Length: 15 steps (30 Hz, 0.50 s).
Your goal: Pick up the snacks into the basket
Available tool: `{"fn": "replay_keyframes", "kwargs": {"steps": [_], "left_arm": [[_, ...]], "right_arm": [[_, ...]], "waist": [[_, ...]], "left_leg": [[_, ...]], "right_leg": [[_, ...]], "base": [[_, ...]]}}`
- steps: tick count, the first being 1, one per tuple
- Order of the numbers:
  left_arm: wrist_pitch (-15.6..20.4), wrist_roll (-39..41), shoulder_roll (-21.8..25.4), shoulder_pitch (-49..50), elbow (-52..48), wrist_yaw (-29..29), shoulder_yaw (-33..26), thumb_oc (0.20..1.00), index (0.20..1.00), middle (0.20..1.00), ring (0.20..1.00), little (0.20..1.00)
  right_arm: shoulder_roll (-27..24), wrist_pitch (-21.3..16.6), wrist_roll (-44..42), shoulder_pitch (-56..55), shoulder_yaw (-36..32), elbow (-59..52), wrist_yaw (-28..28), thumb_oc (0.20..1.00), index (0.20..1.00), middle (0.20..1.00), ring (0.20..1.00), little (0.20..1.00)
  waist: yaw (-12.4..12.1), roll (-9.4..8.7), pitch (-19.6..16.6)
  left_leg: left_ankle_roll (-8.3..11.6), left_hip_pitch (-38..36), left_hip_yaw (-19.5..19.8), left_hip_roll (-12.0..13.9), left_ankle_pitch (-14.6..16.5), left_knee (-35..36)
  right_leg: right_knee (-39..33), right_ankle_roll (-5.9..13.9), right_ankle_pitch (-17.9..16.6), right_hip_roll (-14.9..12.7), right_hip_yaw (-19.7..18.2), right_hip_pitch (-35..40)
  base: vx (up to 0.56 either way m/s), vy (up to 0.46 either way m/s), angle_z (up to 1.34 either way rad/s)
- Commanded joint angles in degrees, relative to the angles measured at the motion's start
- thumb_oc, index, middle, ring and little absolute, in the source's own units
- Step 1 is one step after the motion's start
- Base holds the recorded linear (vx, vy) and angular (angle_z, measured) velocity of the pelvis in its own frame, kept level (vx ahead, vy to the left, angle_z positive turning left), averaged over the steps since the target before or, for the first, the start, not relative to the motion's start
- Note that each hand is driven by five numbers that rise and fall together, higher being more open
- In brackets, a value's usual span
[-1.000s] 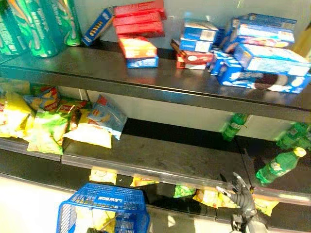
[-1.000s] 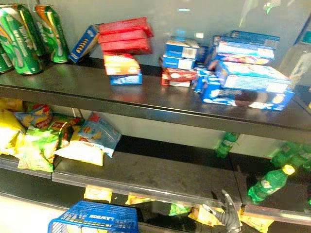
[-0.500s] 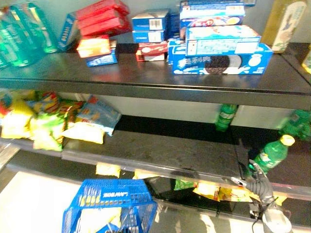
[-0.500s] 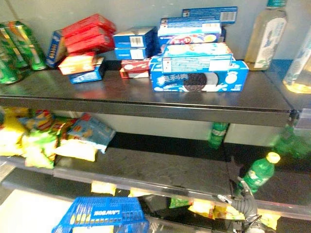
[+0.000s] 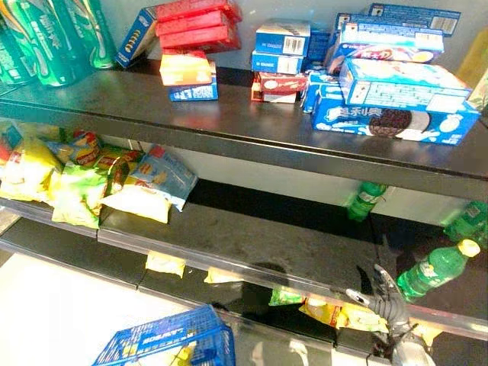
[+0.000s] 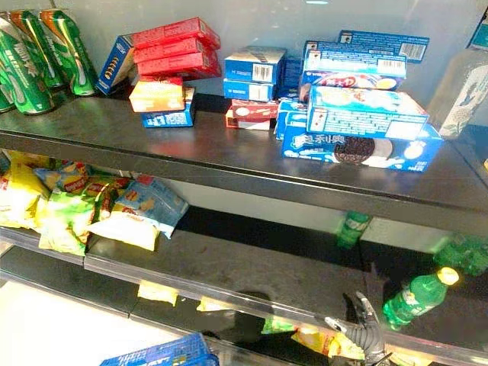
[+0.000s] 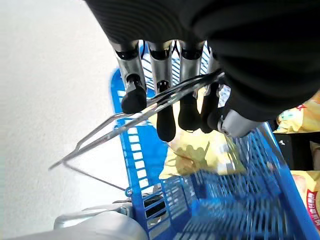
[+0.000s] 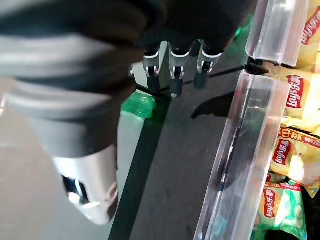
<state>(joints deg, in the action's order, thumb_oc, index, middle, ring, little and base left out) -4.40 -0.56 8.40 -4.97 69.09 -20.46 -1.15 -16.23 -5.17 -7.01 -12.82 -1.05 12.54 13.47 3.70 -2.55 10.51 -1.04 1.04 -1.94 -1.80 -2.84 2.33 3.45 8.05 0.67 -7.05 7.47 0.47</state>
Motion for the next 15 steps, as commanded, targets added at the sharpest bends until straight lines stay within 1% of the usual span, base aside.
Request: {"fn": "replay_keyframes", "kwargs": {"steps": [1, 2, 3, 4, 5, 7, 8, 10, 11, 12, 13, 14, 15], "left_arm": [[-0.59, -3.59, 1.19, -1.61, 2.64, -0.09, 3.66, 0.200, 0.200, 0.200, 0.200, 0.200], [-0.53, -3.36, 1.55, -2.14, 2.47, -0.48, 3.61, 0.200, 0.200, 0.200, 0.200, 0.200], [-0.27, -2.80, 1.80, -3.10, 2.15, -0.76, 3.79, 0.200, 0.200, 0.200, 0.200, 0.200], [-0.26, -2.78, 1.80, -3.12, 2.17, -0.76, 3.80, 0.200, 0.200, 0.200, 0.200, 0.200], [-0.13, -2.57, 2.00, -3.84, 1.98, -0.64, 4.04, 0.200, 0.200, 0.200, 0.200, 0.200], [0.07, -2.43, 2.21, -4.69, 1.60, -0.54, 4.55, 0.200, 0.200, 0.200, 0.200, 0.200], [0.24, -2.43, 2.48, -5.42, 1.60, -0.47, 5.12, 0.200, 0.200, 0.200, 0.200, 0.200], [0.24, -2.43, 2.48, -5.43, 1.61, -0.47, 5.12, 0.200, 0.200, 0.200, 0.200, 0.200], [0.53, -2.05, 2.98, -5.34, 1.66, -0.40, 4.92, 0.200, 0.200, 0.200, 0.200, 0.200], [0.56, -1.93, 3.19, -5.32, 1.80, -0.20, 4.66, 0.200, 0.200, 0.200, 0.200, 0.200], [0.59, -2.11, 3.40, -4.86, 1.73, 0.05, 4.56, 0.200, 0.200, 0.200, 0.200, 0.200], [0.59, -2.11, 3.40, -4.86, 1.73, 0.05, 4.56, 0.200, 0.200, 0.200, 0.200, 0.200], [0.99, -1.75, 2.96, -3.58, 1.41, -0.07, 4.22, 0.200, 0.200, 0.200, 0.200, 0.200]], "right_arm": [[0.50, -1.56, -2.06, 0.59, -1.15, -2.51, 0.38, 1.000, 1.000, 1.000, 1.000, 1.000], [0.77, -1.37, -2.13, 0.74, -1.10, -1.82, 0.44, 1.000, 1.000, 1.000, 1.000, 1.000], [1.01, -0.90, -2.26, 1.27, -1.26, 0.33, 0.73, 1.000, 1.000, 1.000, 1.000, 1.000], [0.99, -0.94, -2.27, 1.32, -1.26, 0.41, 0.72, 1.000, 1.000, 1.000, 1.000, 1.000], [0.88, -0.40, -2.16, 2.06, -1.46, 1.88, 0.74, 1.000, 1.000, 1.000, 1.000, 1.000], [0.61, 0.57, -1.12, 2.77, -1.64, 2.74, 1.20, 1.000, 1.000, 1.000, 1.000, 1.000], [0.22, 1.32, -0.79, 3.23, -1.70, 3.65, 0.94, 1.000, 1.000, 1.000, 1.000, 1.000], [0.22, 1.32, -0.80, 3.25, -1.70, 3.67, 0.94, 1.000, 1.000, 1.000, 1.000, 1.000], [-0.51, 1.77, 0.17, 3.47, -1.36, 3.90, 0.63, 1.000, 1.000, 1.000, 1.000, 1.000], [-0.99, 2.04, 0.67, 3.58, -1.11, 3.95, -0.22, 1.000, 1.000, 1.000, 1.000, 1.000], [-1.63, 2.36, 1.91, 3.56, -0.87, 3.72, -0.69, 1.000, 1.000, 1.000, 1.000, 1.000], [-1.63, 2.36, 1.91, 3.56, -0.87, 3.72, -0.69, 1.000, 1.000, 1.000, 1.000, 1.000], [-4.46, 2.24, 3.56, 3.76, -0.05, 3.33, -2.07, 1.000, 1.000, 1.000, 1.000, 1.000]], "waist": [[-0.56, -0.20, -0.06], [-0.90, -0.17, -0.11], [-1.44, 0.23, -0.80], [-1.43, 0.23, -0.71], [-1.48, 0.16, -0.88], [-1.46, 0.04, -1.07], [-0.72, -0.56, -1.13], [-0.78, -0.56, -0.97], [-0.77, -1.63, -0.97], [-0.89, -2.15, -1.18], [-1.23, -2.55, -1.22], [-1.23, -2.55, -1.22], [-1.70, -1.59, -0.53]], "left_leg": [[1.04, -1.22, -2.81, 0.71, 1.35, 2.01], [1.31, -1.05, -2.90, 1.40, 1.27, 2.06], [1.98, -0.85, -2.84, 3.01, 1.42, 2.56], [1.97, -0.95, -2.82, 2.99, 1.53, 2.52], [2.36, -1.11, -2.67, 3.62, 1.76, 2.55], [3.19, -1.97, -2.13, 4.66, 2.67, 2.42], [4.17, -3.09, -1.22, 5.65, 3.63, 2.15], [4.17, -3.30, -1.28, 5.65, 3.70, 2.15], [5.46, -4.15, -1.22, 7.04, 4.09, 1.77], [6.00, -4.08, -1.27, 7.52, 4.01, 1.55], [6.82, -4.05, -1.32, 8.73, 3.80, 1.41], [6.82, -4.05, -1.32, 8.73, 3.80, 1.41], [8.50, -2.08, -1.15, 13.65, 1.34, -0.29]], "right_leg": [[8.94, -0.10, 2.50, 5.99, -0.13, -6.49], [8.04, -0.33, 2.24, 4.31, 0.28, -5.98], [5.92, 0.23, 0.49, -0.07, 0.44, -5.65], [5.88, 0.27, 0.54, -0.09, 0.47, -5.49], [4.83, 0.60, -1.02, -2.11, -0.29, -5.66], [1.59, 1.87, -4.48, -6.73, -2.19, -5.97], [-0.97, 3.13, -7.74, -9.87, -5.90, -7.20], [-1.07, 3.15, -7.76, -9.86, -5.94, -6.99], [-1.24, 4.32, -8.65, -10.54, -6.89, -7.38], [-2.09, 4.62, -7.91, -10.29, -5.94, -6.48], [-1.66, 4.94, -6.97, -9.84, -5.44, -6.64], [-1.66, 4.94, -6.97, -9.84, -5.44, -6.64], [0.00, 3.69, -2.95, -5.94, -3.51, -6.35]], "base": [[-0.05, -0.113, -0.02], [-0.02, -0.190, -0.22], [-0.02, -0.190, -0.27], [0.00, -0.227, -0.37], [0.03, -0.184, -0.32], [0.06, -0.356, -0.22], [0.07, -0.326, -0.07], [0.03, -0.265, 0.02], [0.01, -0.429, 0.24], [-0.01, -0.621, 0.44], [-0.02, -0.312, 0.35], [-0.06, -0.698, 0.33], [-0.05, -0.510, 0.16]]}}
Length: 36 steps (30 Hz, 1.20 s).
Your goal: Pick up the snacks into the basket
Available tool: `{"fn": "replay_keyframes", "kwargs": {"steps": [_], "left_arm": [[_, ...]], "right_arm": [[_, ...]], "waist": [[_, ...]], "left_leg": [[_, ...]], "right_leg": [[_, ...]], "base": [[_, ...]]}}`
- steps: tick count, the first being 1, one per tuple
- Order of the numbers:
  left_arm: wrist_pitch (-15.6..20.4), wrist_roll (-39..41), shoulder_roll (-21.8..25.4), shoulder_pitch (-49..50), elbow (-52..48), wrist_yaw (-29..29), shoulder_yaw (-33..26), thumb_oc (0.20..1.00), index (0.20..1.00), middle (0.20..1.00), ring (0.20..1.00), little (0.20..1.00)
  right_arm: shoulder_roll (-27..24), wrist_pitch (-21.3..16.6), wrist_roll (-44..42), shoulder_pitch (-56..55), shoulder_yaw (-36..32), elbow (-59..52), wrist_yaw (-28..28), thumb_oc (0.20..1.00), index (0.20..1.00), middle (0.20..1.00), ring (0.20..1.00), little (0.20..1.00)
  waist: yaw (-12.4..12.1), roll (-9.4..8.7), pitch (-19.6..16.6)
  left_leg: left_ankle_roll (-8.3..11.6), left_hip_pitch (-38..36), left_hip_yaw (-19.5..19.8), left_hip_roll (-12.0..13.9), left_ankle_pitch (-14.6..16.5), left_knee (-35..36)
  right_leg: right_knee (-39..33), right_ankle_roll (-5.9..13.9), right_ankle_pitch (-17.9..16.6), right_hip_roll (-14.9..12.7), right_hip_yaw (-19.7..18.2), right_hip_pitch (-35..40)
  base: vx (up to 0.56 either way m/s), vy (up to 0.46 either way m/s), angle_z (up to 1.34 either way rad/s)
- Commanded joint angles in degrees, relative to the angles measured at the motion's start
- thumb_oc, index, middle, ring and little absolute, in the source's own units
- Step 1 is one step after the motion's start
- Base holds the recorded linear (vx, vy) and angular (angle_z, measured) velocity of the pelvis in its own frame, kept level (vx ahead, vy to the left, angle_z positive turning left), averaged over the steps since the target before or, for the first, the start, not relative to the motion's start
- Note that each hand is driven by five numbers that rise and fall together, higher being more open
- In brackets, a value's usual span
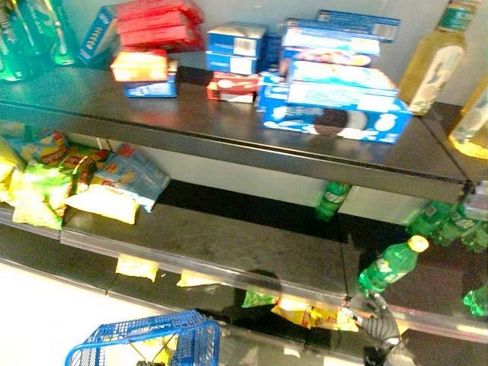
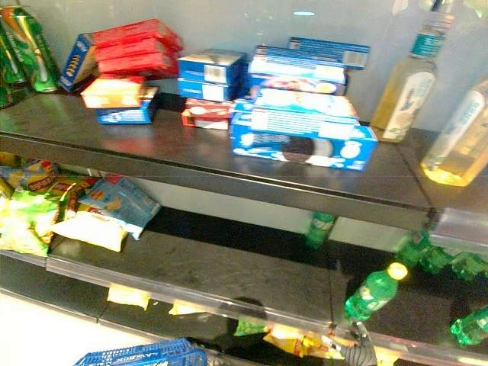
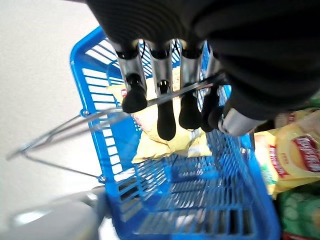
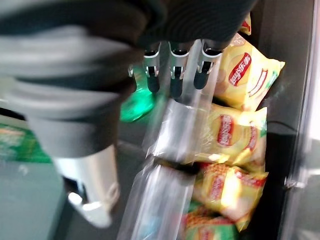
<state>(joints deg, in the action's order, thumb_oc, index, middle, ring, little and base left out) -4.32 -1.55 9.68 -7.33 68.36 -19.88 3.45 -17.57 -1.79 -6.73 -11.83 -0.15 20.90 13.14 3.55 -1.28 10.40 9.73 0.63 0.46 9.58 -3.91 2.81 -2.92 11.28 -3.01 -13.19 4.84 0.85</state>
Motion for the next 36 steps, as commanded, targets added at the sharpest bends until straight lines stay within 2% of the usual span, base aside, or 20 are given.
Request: {"fn": "replay_keyframes", "kwargs": {"steps": [1, 2, 3, 4, 5, 6, 7, 8, 9, 13, 21, 29, 36], "left_arm": [[0.89, -0.77, 1.61, -1.21, 2.13, -0.66, -0.40, 0.200, 0.200, 0.200, 0.200, 0.200], [1.15, 0.31, 0.46, -1.21, 1.91, -1.04, -0.51, 0.200, 0.200, 0.200, 0.200, 0.200], [1.29, -0.01, -0.41, -1.93, 1.85, -1.35, 0.43, 0.200, 0.200, 0.200, 0.200, 0.200], [1.30, -0.01, -0.47, -1.99, 1.88, -1.37, 0.44, 0.200, 0.200, 0.200, 0.200, 0.200], [1.17, -0.66, -1.13, -2.47, 1.88, -1.06, 1.00, 0.200, 0.200, 0.200, 0.200, 0.200], [0.56, -1.53, -2.28, -2.89, 1.99, -0.83, 1.32, 0.200, 0.200, 0.200, 0.200, 0.200], [0.56, -1.92, -2.78, -2.42, 1.97, -0.68, 1.40, 0.200, 0.200, 0.200, 0.200, 0.200], [0.56, -1.92, -2.78, -2.44, 1.97, -0.68, 1.39, 0.200, 0.200, 0.200, 0.200, 0.200], [0.79, -2.37, -3.27, -2.11, 1.82, -0.35, 2.14, 0.200, 0.200, 0.200, 0.200, 0.200], [0.55, -3.78, -3.25, -1.82, 1.98, 0.67, 3.66, 0.200, 0.200, 0.200, 0.200, 0.200], [0.76, -3.81, -3.07, -2.69, 2.15, -0.40, 4.71, 0.200, 0.200, 0.200, 0.200, 0.200], [0.93, -4.25, -3.26, -2.63, 1.63, -0.67, 6.54, 0.200, 0.200, 0.200, 0.200, 0.200], [1.21, -3.84, -3.31, -3.12, 1.19, -1.43, 8.08, 0.200, 0.200, 0.200, 0.200, 0.200]], "right_arm": [[-3.18, -1.12, 3.28, 2.76, -0.96, -5.04, -1.76, 1.000, 1.000, 1.000, 1.000, 1.000], [-5.27, -1.37, 2.72, 2.52, -1.66, -6.14, -2.17, 1.000, 1.000, 1.000, 1.000, 1.000], [-6.23, -1.82, 2.19, 2.41, -1.89, -6.34, -2.48, 1.000, 1.000, 1.000, 1.000, 1.000], [-6.29, -1.85, 2.16, 2.45, -1.93, -6.30, -2.50, 1.000, 1.000, 1.000, 1.000, 1.000], [-7.27, -1.88, 2.53, 2.32, -2.43, -6.13, -2.78, 1.000, 1.000, 1.000, 1.000, 1.000], [-7.87, -1.28, 3.47, 1.43, -3.25, -5.26, -2.20, 1.000, 1.000, 1.000, 1.000, 1.000], [-7.86, -1.09, 3.68, 0.99, -3.33, -4.73, -2.46, 1.000, 1.000, 1.000, 1.000, 1.000], [-7.86, -1.09, 3.68, 1.01, -3.34, -4.73, -2.46, 1.000, 1.000, 1.000, 1.000, 1.000], [-7.99, -1.27, 3.85, 0.88, -3.40, -3.51, -2.42, 1.000, 1.000, 1.000, 1.000, 1.000], [-7.73, -0.69, 4.67, -0.50, -5.81, -0.63, -0.84, 1.000, 1.000, 1.000, 1.000, 1.000], [-5.89, -1.65, 3.09, 2.24, -8.52, 0.90, 4.83, 1.000, 1.000, 1.000, 1.000, 1.000], [-6.44, -2.53, 2.20, 8.73, -6.35, 1.90, 6.93, 1.000, 1.000, 1.000, 1.000, 1.000], [-4.83, -3.31, 0.98, 14.67, -2.14, 4.40, 9.07, 1.000, 1.000, 1.000, 1.000, 1.000]], "waist": [[-1.44, -2.72, -0.49], [-1.01, -1.22, 1.07], [-0.70, -0.46, 2.22], [-0.58, -0.37, 2.24], [-0.20, 0.20, 2.97], [0.88, 0.51, 3.07], [0.98, 0.65, 2.91], [0.98, 0.67, 2.81], [0.76, 0.82, 2.54], [2.01, 1.53, 2.07], [3.02, 2.26, 2.90], [1.59, 2.68, 5.17], [0.31, 3.44, 6.59]], "left_leg": [[-2.20, -1.51, -3.41, 2.39, 2.46, -0.87], [-1.93, 0.37, -2.79, 2.90, -0.01, -1.29], [-1.75, 1.52, -2.96, 2.75, -1.64, -1.17], [-1.73, 1.58, -2.81, 2.78, -1.69, -1.16], [-2.26, 2.82, -4.91, 2.56, -2.93, -1.06], [-2.93, 3.66, -9.87, 1.36, -3.31, -0.53], [-3.31, 2.83, -10.23, 0.29, -1.86, -0.65], [-3.32, 3.03, -10.23, 0.30, -1.95, -0.68], [-4.20, 3.53, -7.68, -2.62, -0.44, -1.54], [-4.63, 2.69, -7.90, -3.77, -0.61, 0.53], [-4.68, 2.16, -9.20, -3.64, -0.53, 1.94], [-5.11, 3.40, -9.04, -4.31, -0.04, 1.28], [-5.15, 4.74, -8.47, -4.58, -0.24, 0.79]], "right_leg": [[6.49, 0.39, 0.82, 0.30, -0.76, -6.81], [6.76, -1.04, 2.05, 2.29, 0.31, -6.57], [6.67, -1.55, 2.39, 2.97, 1.07, -6.58], [6.66, -1.57, 2.39, 2.98, 1.21, -6.55], [6.32, -1.87, 2.64, 3.45, 2.10, -6.48], [5.45, -2.52, 2.55, 3.90, 3.56, -6.52], [4.56, -2.79, 2.59, 4.34, 4.01, -6.04], [4.46, -2.81, 2.42, 4.37, 4.00, -6.18], [3.70, -3.16, 1.70, 5.42, 3.37, -6.56], [2.77, -3.33, 1.41, 5.83, 3.39, -6.20], [1.62, -2.78, 0.08, 5.17, 2.55, -6.91], [0.88, -2.46, -1.01, 4.43, 1.63, -8.17], [0.60, -2.45, -1.65, 4.13, 1.51, -9.34]], "base": [[-0.14, -0.702, 0.28], [-0.17, -0.264, 0.16], [-0.17, -0.262, 0.37], [-0.15, -0.156, 0.30], [-0.16, -0.205, 0.29], [-0.17, -0.276, 0.27], [-0.11, -0.190, 0.38], [-0.03, -0.181, 0.49], [-0.01, -0.107, 0.25], [0.01, -0.049, -0.06], [-0.01, 0.039, 0.00], [-0.01, 0.018, -0.08], [-0.02, 0.007, -0.03]]}}
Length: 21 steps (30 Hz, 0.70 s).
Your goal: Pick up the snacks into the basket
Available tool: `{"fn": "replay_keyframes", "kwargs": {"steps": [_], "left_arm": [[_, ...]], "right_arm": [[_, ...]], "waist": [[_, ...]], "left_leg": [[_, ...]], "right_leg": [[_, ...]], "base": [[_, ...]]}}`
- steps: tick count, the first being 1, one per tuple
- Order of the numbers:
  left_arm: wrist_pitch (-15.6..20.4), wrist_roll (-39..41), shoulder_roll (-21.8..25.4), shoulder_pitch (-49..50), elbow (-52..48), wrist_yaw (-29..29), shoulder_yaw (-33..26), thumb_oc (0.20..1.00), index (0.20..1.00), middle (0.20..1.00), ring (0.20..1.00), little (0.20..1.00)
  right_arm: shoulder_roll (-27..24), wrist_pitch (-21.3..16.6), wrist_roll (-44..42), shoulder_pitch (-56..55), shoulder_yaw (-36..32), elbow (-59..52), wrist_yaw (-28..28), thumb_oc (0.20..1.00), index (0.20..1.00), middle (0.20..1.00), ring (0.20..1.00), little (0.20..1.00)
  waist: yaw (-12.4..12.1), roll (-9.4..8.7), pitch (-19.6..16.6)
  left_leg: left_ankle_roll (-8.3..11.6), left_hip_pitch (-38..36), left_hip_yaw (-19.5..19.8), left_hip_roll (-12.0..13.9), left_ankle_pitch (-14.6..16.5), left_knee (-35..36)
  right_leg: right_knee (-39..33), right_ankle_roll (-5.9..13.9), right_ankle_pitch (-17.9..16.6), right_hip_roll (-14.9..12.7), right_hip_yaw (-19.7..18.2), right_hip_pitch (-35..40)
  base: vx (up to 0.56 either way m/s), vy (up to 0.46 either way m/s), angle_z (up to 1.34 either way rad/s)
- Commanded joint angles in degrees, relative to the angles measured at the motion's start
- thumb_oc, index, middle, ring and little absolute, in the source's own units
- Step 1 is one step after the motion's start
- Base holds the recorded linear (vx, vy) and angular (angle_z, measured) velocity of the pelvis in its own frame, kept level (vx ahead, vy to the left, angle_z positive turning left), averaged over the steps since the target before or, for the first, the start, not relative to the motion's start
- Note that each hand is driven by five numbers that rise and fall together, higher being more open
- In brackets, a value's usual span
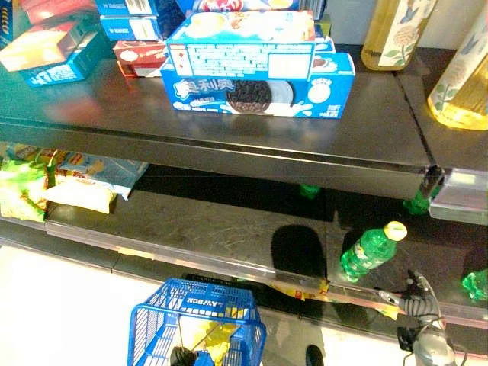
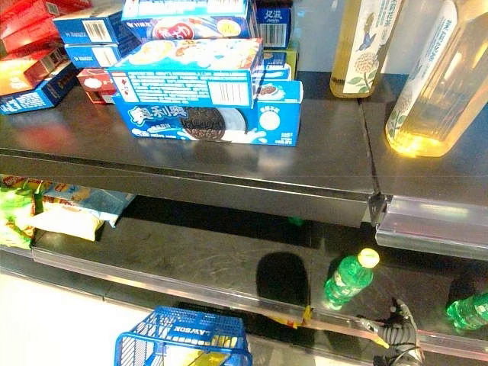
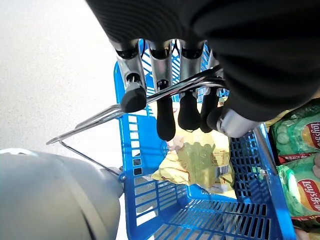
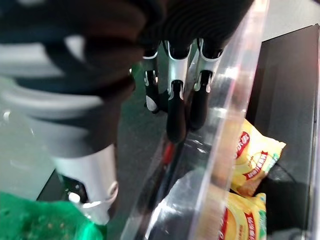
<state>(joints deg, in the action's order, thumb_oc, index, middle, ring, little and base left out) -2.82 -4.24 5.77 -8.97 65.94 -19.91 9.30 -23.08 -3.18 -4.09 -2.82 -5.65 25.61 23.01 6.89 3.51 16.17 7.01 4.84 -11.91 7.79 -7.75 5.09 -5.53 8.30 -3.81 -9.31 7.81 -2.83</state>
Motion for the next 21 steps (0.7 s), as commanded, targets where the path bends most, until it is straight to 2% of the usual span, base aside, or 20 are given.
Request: {"fn": "replay_keyframes", "kwargs": {"steps": [1, 8, 12, 13, 21], "left_arm": [[-0.24, -1.12, 0.46, -1.56, 3.58, -1.51, 2.52, 0.200, 0.200, 0.200, 0.200, 0.200], [-0.04, -1.89, -0.36, -1.88, 2.93, -1.68, 4.54, 0.200, 0.200, 0.200, 0.200, 0.200], [0.18, -2.17, -0.49, -1.73, 2.73, -1.56, 4.99, 0.200, 0.200, 0.200, 0.200, 0.200], [0.35, -2.62, -0.71, -1.74, 2.76, -1.37, 5.56, 0.200, 0.200, 0.200, 0.200, 0.200], [0.70, -3.05, -0.69, -1.72, 2.59, -1.03, 6.21, 0.200, 0.200, 0.200, 0.200, 0.200]], "right_arm": [[1.01, -2.01, -1.84, 6.51, 4.06, 0.28, -0.60, 1.000, 1.000, 1.000, 1.000, 1.000], [1.92, -1.97, -1.13, 10.33, 8.86, 0.10, -1.12, 1.000, 1.000, 1.000, 1.000, 1.000], [1.97, -1.83, -0.30, 10.55, 10.91, -0.95, -2.49, 1.000, 1.000, 1.000, 1.000, 1.000], [2.75, -2.10, -0.73, 10.89, 13.95, -0.91, -4.64, 1.000, 1.000, 1.000, 1.000, 1.000], [3.47, -1.29, 1.48, 12.34, 18.37, 1.97, -6.45, 1.000, 1.000, 1.000, 1.000, 1.000]], "waist": [[-3.21, -1.16, 0.97], [-4.08, 0.29, 1.67], [-4.23, 0.49, 1.66], [-4.44, 0.69, 1.79], [-4.85, 1.12, 2.02]], "left_leg": [[-2.42, 0.65, 3.94, -2.81, 3.53, -1.42], [-2.36, 1.39, 4.34, -3.14, 3.02, -1.02], [-2.31, 1.43, 4.45, -3.17, 2.91, -0.96], [-2.25, 1.32, 4.60, -3.24, 2.82, -0.93], [-2.17, 0.88, 4.95, -3.46, 2.85, -0.81]], "right_leg": [[3.08, 0.56, -0.92, 0.23, -1.32, -5.76], [2.10, 0.65, -1.65, -0.01, -1.01, -6.41], [1.97, 0.65, -1.71, -0.06, -0.87, -6.40], [1.83, 0.52, -1.63, -0.02, -0.64, -6.02], [1.57, 0.54, -1.56, -0.13, -0.07, -5.18]], "base": [[-0.03, 0.012, -0.03], [-0.01, 0.006, -0.01], [0.00, 0.000, 0.00], [0.00, 0.000, 0.00], [0.00, 0.000, 0.00]]}}
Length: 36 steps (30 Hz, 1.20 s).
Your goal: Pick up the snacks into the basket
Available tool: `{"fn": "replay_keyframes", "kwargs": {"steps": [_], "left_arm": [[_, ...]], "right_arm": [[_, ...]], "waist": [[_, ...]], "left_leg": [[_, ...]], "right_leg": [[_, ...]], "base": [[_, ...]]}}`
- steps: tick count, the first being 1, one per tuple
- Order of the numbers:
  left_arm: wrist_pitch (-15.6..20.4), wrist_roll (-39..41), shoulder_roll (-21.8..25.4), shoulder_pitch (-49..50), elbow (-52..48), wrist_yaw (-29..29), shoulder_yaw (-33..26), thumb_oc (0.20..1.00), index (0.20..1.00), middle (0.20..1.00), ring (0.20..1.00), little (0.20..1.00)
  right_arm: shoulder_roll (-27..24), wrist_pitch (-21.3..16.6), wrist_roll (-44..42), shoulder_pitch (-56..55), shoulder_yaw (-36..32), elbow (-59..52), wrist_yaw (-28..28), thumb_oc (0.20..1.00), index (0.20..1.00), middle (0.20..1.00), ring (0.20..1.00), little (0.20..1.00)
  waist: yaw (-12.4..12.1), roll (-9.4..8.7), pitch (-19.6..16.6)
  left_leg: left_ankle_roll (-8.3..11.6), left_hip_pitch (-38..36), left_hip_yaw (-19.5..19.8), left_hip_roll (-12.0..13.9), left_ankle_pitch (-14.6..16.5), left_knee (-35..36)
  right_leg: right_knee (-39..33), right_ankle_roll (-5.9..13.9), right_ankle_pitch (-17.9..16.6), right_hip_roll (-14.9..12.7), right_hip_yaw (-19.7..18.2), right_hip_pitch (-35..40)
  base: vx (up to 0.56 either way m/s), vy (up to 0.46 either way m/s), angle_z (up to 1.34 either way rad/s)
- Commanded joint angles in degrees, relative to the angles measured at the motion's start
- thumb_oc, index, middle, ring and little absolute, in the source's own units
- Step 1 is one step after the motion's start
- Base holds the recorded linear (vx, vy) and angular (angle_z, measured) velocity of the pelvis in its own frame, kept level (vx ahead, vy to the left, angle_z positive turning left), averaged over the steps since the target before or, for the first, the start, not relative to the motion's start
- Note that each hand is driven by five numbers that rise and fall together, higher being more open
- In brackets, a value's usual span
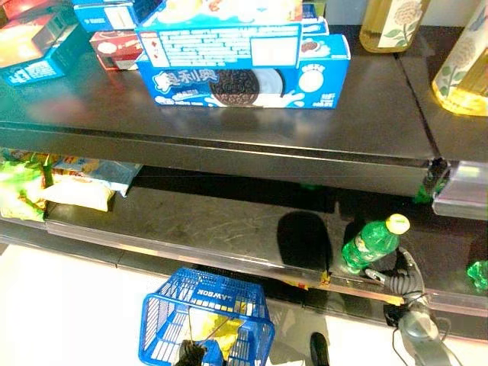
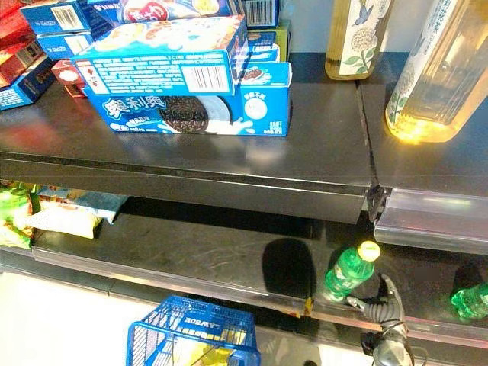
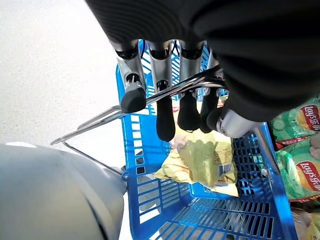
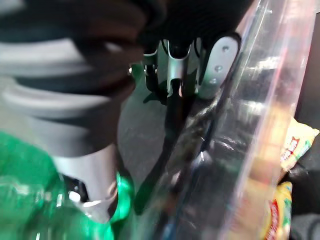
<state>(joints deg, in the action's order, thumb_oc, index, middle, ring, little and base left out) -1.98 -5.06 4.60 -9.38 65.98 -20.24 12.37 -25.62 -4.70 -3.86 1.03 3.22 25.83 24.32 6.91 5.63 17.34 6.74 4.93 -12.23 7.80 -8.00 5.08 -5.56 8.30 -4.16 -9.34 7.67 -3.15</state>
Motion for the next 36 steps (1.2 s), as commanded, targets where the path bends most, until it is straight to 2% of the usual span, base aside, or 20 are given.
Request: {"fn": "replay_keyframes", "kwargs": {"steps": [1, 8, 11, 26, 36], "left_arm": [[-0.14, -2.40, 0.52, -1.28, 2.51, -0.63, 3.28, 0.200, 0.200, 0.200, 0.200, 0.200], [0.07, -2.53, 0.71, -1.27, 2.16, -0.63, 3.92, 0.200, 0.200, 0.200, 0.200, 0.200], [0.39, -2.01, 0.70, -1.61, 1.97, -0.41, 5.10, 0.200, 0.200, 0.200, 0.200, 0.200], [0.64, -0.73, 0.53, -1.58, 0.52, -0.57, 7.37, 0.200, 0.200, 0.200, 0.200, 0.200], [0.43, -0.09, 0.38, -1.67, 0.05, -1.04, 7.97, 0.200, 0.200, 0.200, 0.200, 0.200]], "right_arm": [[6.05, 0.34, 1.67, 8.48, 9.85, 1.48, -8.00, 1.000, 1.000, 1.000, 1.000, 1.000], [6.55, 0.34, 1.54, 9.54, 10.64, 2.97, -8.21, 1.000, 1.000, 1.000, 1.000, 1.000], [7.77, 0.36, -0.78, 13.37, 12.01, 6.22, -7.83, 1.000, 1.000, 1.000, 1.000, 1.000], [7.16, 0.96, -0.37, 24.20, 15.16, 4.75, -6.18, 1.000, 1.000, 1.000, 1.000, 1.000], [5.90, 0.62, 0.34, 28.50, 15.91, -3.16, -5.08, 1.000, 1.000, 1.000, 1.000, 1.000]], "waist": [[-4.91, -0.97, 0.83], [-5.38, -0.76, 1.31], [-6.09, -0.20, 1.65], [-8.10, 1.53, 2.56], [-8.71, 1.74, 3.47]], "left_leg": [[-1.88, 0.87, 5.37, -3.50, 3.06, -0.75], [-1.88, 1.10, 5.83, -3.73, 2.93, -0.58], [-1.88, 1.48, 6.04, -3.97, 2.86, -0.52], [-1.76, 3.54, 6.48, -4.73, 2.18, -0.47], [-1.85, 4.14, 6.76, -5.07, 2.04, -0.62]], "right_leg": [[1.52, 0.56, -1.27, -0.15, 0.25, -4.88], [1.71, 0.65, -1.41, -0.32, 0.71, -5.13], [1.44, 0.73, -1.83, -0.68, 0.82, -5.42], [1.35, 0.88, -2.77, -1.35, 0.87, -7.53], [1.51, 0.82, -3.00, -1.53, 0.63, -8.19]], "base": [[0.00, 0.000, 0.00], [-0.02, 0.005, 0.02], [-0.01, 0.008, 0.00], [0.00, 0.013, -0.15], [0.01, 0.005, -0.13]]}}
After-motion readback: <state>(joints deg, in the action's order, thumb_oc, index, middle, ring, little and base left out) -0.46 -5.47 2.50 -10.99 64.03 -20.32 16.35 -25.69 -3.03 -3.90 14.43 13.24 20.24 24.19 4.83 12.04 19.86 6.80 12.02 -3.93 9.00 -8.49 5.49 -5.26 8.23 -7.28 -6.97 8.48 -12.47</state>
